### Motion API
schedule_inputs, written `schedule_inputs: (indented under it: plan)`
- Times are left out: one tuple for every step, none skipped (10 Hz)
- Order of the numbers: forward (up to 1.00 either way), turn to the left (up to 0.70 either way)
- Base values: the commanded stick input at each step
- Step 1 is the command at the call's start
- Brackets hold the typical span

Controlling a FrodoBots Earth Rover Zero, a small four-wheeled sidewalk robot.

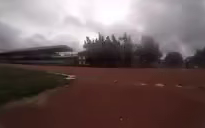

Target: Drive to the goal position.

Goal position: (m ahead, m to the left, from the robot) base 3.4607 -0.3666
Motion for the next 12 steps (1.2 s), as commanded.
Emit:
schedule_inputs:
  plan:
    - [0.7,0.0]
    - [0.7,0.0]
    - [0.7,0.0]
    - [0.7,0.0]
    - [0.7,0.0]
    - [0.7,0.0]
    - [0.7,0.0]
    - [0.7,0.0]
    - [0.7,0.0]
    - [0.7,0.0]
    - [0.7,0.0]
    - [0.7,0.0]
